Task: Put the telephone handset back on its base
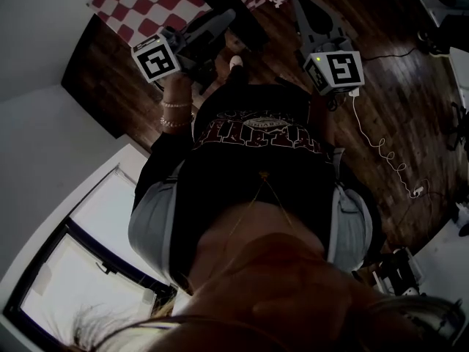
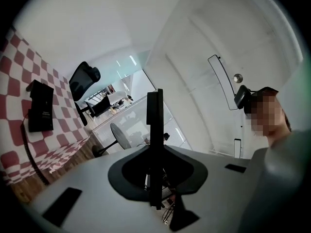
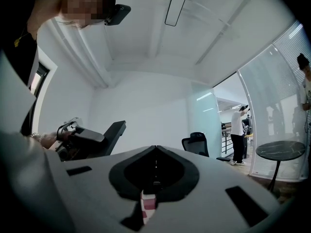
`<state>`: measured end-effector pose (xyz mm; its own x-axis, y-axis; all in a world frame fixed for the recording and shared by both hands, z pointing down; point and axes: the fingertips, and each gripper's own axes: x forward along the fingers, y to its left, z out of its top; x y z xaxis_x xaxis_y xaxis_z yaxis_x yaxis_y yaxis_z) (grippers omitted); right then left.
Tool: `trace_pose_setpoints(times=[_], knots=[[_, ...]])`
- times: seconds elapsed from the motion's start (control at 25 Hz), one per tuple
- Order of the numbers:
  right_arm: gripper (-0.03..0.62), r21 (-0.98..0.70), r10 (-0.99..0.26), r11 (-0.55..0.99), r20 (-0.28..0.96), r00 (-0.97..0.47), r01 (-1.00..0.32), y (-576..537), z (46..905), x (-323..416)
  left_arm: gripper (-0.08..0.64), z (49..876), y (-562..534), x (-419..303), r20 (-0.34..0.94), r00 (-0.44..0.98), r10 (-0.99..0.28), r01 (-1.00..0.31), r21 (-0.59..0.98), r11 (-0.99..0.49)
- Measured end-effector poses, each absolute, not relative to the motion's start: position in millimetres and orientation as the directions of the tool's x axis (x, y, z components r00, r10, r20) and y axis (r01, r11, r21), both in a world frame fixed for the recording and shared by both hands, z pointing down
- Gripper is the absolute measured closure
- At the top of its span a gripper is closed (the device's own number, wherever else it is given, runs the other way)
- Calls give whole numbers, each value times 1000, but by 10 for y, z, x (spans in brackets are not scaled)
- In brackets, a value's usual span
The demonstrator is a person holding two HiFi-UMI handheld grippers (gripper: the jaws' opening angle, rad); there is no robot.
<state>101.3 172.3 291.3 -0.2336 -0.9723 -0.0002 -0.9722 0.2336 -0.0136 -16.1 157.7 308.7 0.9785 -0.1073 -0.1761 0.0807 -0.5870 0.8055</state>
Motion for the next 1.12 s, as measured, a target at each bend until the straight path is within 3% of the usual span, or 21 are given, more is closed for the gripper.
trace_pose_setpoints(times=[0.2,1.12], knots=[[572,-23,-976,211,42,-211,-977,1180,3003,968,479,3179,1086,-171,-177,981,-80,103,824,-558],[572,14,-967,253,24,-252,-967,1041,2958,812,479,3137,995,-208,-190,979,-79,112,816,-567]])
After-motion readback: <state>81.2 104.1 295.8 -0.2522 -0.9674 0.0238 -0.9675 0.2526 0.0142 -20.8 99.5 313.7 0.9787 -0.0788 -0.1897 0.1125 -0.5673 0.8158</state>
